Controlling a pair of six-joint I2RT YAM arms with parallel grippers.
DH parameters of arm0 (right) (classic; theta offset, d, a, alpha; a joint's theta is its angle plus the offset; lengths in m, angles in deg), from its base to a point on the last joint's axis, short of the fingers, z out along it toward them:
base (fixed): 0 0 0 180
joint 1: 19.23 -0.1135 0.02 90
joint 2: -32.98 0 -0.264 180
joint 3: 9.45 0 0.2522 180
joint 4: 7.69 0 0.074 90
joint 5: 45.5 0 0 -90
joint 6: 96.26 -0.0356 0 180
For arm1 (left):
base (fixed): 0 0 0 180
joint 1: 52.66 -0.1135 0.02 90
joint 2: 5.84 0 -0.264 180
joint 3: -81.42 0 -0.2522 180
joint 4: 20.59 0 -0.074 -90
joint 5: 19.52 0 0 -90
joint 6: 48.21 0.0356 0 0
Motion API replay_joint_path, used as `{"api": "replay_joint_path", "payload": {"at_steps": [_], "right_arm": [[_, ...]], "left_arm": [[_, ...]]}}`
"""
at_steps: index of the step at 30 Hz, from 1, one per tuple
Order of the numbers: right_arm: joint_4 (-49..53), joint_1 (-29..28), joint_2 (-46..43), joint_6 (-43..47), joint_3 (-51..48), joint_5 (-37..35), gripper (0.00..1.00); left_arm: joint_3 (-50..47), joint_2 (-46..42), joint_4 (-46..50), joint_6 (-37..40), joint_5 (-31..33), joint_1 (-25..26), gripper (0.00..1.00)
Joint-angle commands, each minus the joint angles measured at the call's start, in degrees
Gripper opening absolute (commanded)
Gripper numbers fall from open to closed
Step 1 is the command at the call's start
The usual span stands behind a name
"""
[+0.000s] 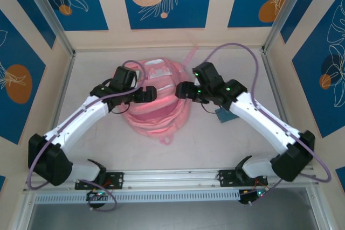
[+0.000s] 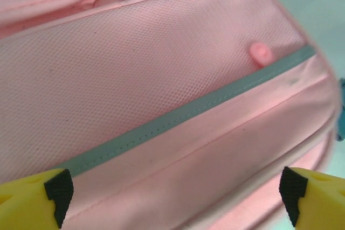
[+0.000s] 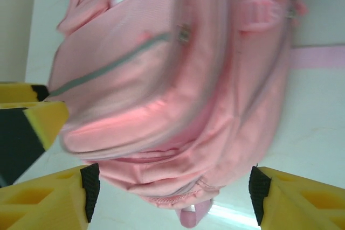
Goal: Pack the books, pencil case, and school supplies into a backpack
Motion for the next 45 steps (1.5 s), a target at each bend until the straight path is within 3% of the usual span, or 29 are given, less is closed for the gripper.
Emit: {"api": "replay_joint_path", "payload": {"at_steps": [1,3,8,11,16,20,26,35,42,45], "right_arm": [[0.7,-2.6,7.3,1.7,5.9,3.8,0.76],[0.7,-3.6,11.7,1.0,9.3,4.8,0.77],[1.6,-4.7,22.0,-0.9,16.8,5.3,0.76],[4.0,-4.5,26.6,-2.8,20.1,4.1,0.76],[3.9,-2.4,28.3,-5.3,17.1,2.4,0.75],[4.1,-0.2,27.9,-4.4,13.9,0.5,0.73],[5.2,2.9,28.9,-1.6,10.1,-3.2,0.72],[5.1,8.1,30.6,1.9,8.7,-4.8,0.70],[5.0,10.5,30.3,3.1,8.0,-4.0,0.70],[4.6,11.1,30.0,2.9,7.7,-2.8,0.69]], "left_arm": [[-1.6,-3.5,-1.3,2.6,-6.3,-1.9,1.00],[-1.8,-4.7,0.1,4.2,-8.3,-2.8,1.00],[-2.7,-6.1,5.8,1.7,-0.7,-7.1,1.00],[-5.1,-6.4,5.5,-0.4,0.0,-11.4,0.99],[-7.5,-3.6,0.7,-2.2,-7.6,-15.6,0.93],[-6.8,-0.7,-0.4,-1.8,-8.1,-15.6,0.88],[-3.2,0.6,3.6,9.1,0.4,-16.9,0.92],[-1.0,5.0,4.8,24.2,2.1,-17.7,0.90],[0.2,9.2,5.7,30.4,-9.3,-17.8,0.70],[-1.9,8.4,4.5,33.0,-10.4,-17.8,0.58]]}}
